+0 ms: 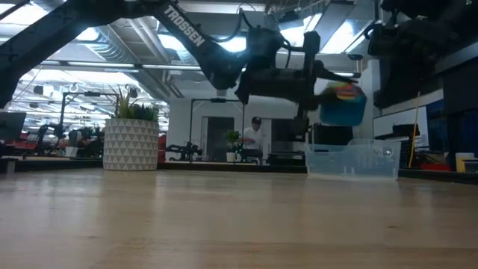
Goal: Nest measuring cups in basket
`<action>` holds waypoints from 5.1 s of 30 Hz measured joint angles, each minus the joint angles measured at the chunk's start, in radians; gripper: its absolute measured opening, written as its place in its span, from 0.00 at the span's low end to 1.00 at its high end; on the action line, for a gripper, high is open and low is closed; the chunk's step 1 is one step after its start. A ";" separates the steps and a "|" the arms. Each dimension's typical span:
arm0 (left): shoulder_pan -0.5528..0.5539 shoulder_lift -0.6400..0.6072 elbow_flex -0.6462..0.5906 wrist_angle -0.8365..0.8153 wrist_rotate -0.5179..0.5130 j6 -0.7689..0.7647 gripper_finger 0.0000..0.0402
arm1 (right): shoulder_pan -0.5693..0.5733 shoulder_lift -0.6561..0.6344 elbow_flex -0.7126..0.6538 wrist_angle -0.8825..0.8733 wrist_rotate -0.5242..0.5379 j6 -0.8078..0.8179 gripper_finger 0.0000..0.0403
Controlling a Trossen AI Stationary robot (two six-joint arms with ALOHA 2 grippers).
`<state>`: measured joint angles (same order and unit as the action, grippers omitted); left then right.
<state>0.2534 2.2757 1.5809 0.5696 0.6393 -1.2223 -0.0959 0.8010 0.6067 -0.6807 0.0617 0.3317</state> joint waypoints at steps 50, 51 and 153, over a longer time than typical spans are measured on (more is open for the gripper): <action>0.096 0.299 0.366 0.009 -0.042 -0.164 0.21 | 0.000 -0.053 0.037 0.032 0.052 -0.052 0.03; 0.097 0.302 0.366 -0.007 -0.038 -0.169 0.21 | 0.000 -0.053 0.037 0.032 0.052 -0.052 0.03; 0.141 0.304 0.364 -0.149 -0.043 -0.336 0.37 | 0.000 -0.053 0.037 0.013 0.051 -0.056 0.03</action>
<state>0.3939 2.5801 1.9446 0.4203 0.5960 -1.5582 -0.0958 0.7483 0.6434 -0.6674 0.1127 0.2756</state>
